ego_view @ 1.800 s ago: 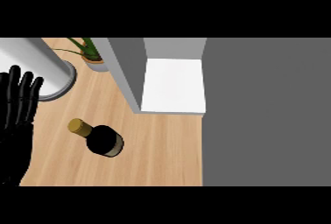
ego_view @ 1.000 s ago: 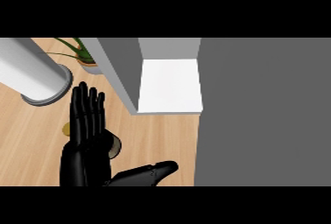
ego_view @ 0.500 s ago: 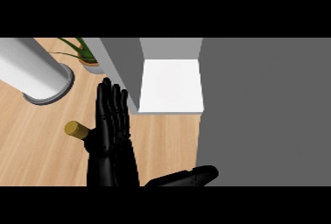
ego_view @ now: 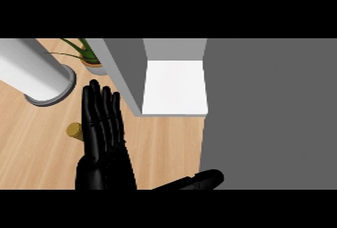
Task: Pick up the wine, place it into the cabinet and close the cabinet
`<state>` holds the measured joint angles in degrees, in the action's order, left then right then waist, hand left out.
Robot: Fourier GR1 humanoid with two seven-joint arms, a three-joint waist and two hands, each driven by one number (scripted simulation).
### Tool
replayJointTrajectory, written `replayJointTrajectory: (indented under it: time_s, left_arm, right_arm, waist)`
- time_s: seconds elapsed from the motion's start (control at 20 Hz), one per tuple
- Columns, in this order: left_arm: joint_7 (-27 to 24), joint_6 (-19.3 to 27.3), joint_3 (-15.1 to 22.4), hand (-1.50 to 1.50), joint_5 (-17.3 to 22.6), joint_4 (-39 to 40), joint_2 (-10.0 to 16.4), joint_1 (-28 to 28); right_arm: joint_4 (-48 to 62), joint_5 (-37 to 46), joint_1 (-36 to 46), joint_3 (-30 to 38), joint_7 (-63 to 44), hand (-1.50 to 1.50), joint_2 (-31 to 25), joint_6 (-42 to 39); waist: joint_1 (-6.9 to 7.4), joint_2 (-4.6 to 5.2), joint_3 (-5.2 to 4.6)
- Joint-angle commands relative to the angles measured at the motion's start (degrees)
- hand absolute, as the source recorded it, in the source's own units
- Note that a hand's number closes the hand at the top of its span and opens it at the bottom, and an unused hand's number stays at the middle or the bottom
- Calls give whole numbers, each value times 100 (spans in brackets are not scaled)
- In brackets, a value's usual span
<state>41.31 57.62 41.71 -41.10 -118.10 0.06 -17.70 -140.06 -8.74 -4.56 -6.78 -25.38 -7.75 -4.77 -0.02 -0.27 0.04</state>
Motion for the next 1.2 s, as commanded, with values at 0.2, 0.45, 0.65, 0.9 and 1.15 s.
replayJointTrajectory:
  time_s: [0.2, 0.45, 0.65, 0.9, 1.15]
  left_arm:
    - [1333, -254, -283, -150, -1083, -569, -6, -96]
    - [988, -469, -53, -150, -1316, -1102, -5, 856]
    - [1280, -741, -356, -150, -1364, -1312, -2, 731]
    - [868, -622, -705, -150, -764, -1406, 144, 1150]
    - [507, -264, -660, -150, -128, -1460, 576, 1659]
  right_arm:
    - [-66, 64, 567, 0, -388, -150, 97, 231]
    - [-939, 262, 84, -266, -772, -150, 140, 351]
    - [-789, -84, 408, 156, -825, -150, -17, 243]
    - [-620, -39, 165, 54, -532, -150, 74, 79]
    - [-812, -211, 656, 297, -1142, -150, -77, 235]
  waist:
    - [28, 9, 2]
    - [-2, 2, -3]
    - [-4, 10, -1]
    - [-25, 25, -4]
    - [-21, 26, -11]
